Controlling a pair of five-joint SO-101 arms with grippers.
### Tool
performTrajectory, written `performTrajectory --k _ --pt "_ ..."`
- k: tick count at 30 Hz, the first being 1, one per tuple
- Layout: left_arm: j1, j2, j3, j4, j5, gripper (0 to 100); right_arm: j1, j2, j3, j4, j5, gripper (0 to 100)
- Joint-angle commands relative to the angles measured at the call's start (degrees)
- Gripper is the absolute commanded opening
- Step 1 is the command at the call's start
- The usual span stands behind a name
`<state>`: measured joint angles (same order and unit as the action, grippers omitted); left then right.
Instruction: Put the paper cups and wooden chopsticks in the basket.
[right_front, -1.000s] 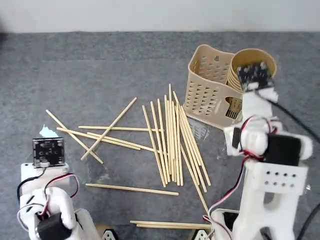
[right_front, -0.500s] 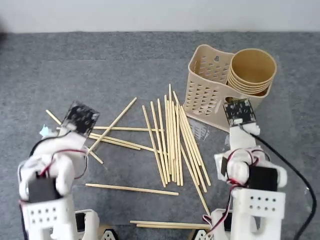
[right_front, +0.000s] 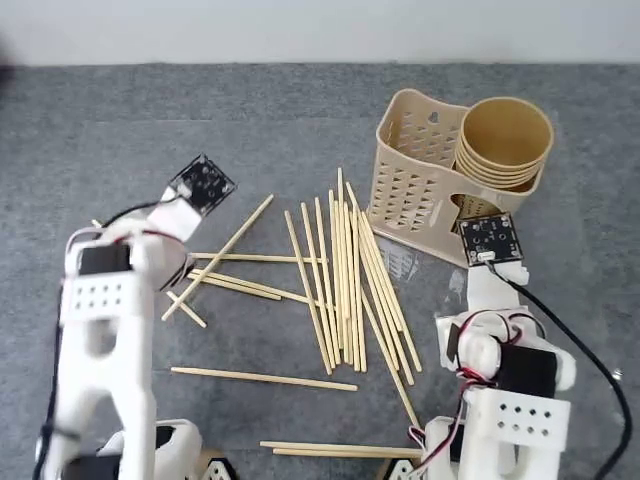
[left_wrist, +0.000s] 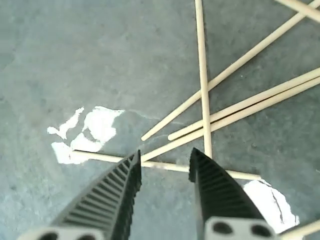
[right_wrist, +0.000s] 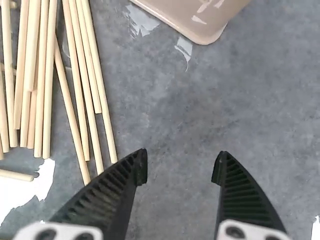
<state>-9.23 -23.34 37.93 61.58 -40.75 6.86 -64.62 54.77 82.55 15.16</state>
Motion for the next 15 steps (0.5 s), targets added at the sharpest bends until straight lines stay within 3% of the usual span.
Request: performTrajectory --k 1,5,15 --pt "1.93 7.38 -8.22 -1.32 -1.23 16 0.40 -0.75 0.18 -0.92 -0.70 22.8" --pt "5.01 16.09 -14.11 -1.23 -5.27 16 0.31 -0.75 2.37 -2.51 -2.90 22.9" --pt "8.53 36.40 -27.38 -0.97 -5.36 16 -4.79 -1.36 4.40 -1.45 -13.89 23.0"
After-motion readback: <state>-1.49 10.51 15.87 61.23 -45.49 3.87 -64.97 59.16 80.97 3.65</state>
